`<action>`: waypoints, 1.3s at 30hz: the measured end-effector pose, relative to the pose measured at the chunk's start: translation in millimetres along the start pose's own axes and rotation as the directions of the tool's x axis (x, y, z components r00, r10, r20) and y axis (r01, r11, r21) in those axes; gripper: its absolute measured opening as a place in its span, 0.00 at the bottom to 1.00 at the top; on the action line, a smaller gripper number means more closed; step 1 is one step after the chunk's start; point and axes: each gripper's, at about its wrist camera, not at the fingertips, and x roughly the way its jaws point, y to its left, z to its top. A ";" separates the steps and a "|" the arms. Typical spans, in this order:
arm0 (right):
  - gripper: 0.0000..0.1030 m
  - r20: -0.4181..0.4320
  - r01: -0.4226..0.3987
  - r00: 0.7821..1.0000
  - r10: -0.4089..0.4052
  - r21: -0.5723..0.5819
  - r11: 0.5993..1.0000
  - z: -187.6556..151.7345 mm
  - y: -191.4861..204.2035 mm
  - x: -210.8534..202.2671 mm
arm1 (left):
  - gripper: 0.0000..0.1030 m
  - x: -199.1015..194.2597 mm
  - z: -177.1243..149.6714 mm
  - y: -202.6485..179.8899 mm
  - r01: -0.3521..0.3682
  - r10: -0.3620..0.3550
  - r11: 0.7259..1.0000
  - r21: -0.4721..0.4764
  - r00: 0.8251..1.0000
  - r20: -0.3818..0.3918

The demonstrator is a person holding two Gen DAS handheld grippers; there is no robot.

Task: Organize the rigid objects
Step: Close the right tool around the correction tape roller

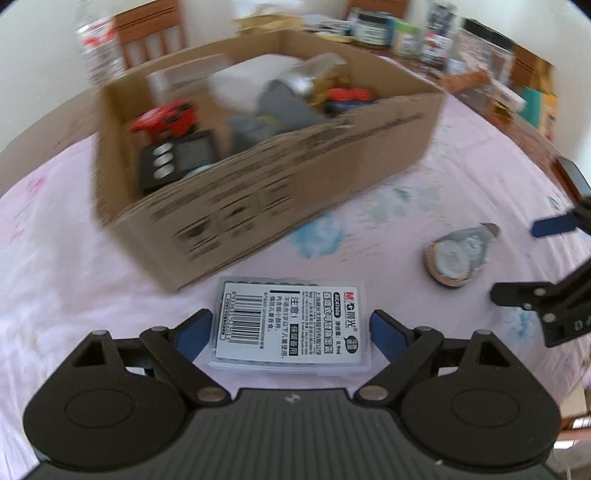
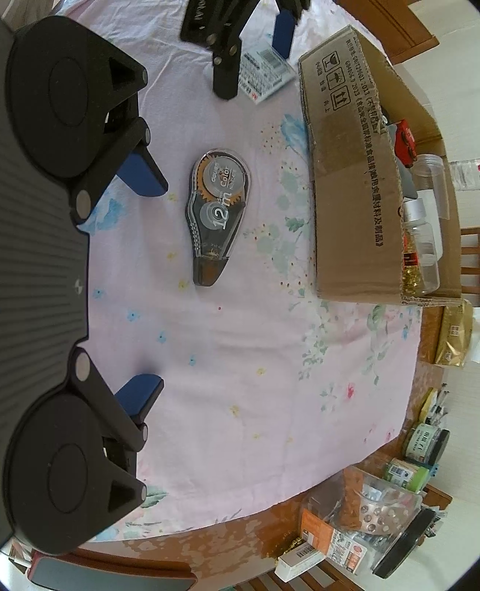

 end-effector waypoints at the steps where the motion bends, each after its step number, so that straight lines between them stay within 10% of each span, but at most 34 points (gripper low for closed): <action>1: 1.00 0.006 0.000 1.000 0.000 0.001 1.000 -0.9 -0.1 -0.3 | 0.88 -1.0 -2.2 3.8 -0.012 0.012 1.000 -0.025 1.000 -0.001; 39: 0.90 0.046 -0.034 0.998 0.035 -0.022 0.999 25.8 50.3 12.7 | 0.86 -5.9 -6.7 15.6 -0.012 0.011 0.999 -0.030 1.000 -0.010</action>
